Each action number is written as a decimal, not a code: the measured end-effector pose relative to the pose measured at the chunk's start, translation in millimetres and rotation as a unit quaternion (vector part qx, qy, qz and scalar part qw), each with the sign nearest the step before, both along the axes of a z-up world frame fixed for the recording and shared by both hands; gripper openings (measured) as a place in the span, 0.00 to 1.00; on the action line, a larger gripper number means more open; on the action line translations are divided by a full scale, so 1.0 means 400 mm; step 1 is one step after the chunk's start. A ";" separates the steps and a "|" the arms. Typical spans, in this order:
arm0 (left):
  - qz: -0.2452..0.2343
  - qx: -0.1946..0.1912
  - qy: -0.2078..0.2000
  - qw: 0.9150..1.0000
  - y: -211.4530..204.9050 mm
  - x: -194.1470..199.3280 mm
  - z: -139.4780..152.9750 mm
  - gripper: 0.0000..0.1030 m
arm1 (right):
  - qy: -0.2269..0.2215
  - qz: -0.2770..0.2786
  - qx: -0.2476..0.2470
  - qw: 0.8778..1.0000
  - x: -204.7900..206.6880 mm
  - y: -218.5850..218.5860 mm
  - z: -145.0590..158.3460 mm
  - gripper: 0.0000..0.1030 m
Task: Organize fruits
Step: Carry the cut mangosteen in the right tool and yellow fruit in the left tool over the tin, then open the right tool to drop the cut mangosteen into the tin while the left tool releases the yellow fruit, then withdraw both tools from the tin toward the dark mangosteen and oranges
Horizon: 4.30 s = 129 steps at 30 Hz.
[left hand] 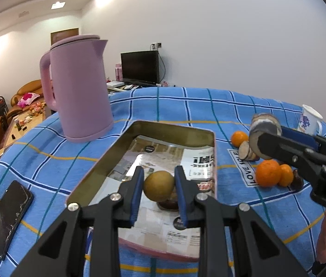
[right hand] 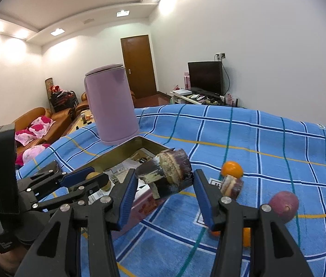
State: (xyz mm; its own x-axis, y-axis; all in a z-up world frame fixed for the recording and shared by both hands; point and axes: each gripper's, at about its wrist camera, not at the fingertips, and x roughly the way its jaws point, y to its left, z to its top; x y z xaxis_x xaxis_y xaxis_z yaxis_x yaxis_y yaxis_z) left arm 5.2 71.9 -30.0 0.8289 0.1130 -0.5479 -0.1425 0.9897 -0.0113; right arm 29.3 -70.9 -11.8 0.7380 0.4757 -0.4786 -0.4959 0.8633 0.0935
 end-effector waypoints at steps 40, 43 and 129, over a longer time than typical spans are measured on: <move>0.053 0.005 0.019 0.998 0.132 0.030 -0.017 0.28 | 0.032 0.049 -0.020 0.998 0.050 0.137 -0.048 0.50; 0.057 0.005 0.023 0.998 0.138 0.033 -0.025 0.27 | 0.036 0.055 -0.024 0.998 0.049 0.147 -0.055 0.50; -0.071 0.010 0.022 0.997 -0.181 0.077 -0.006 0.76 | 0.072 -0.133 -0.015 0.988 0.010 -0.296 -0.094 0.58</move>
State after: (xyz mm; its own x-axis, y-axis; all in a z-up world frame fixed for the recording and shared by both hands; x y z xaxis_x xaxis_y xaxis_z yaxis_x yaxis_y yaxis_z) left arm 36.2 -0.5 -32.4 0.8126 0.0082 -0.5827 -0.0016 0.9999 0.0118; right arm 33.1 -189.5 -49.5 0.7579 0.2578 -0.5993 -0.2338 0.9649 0.1194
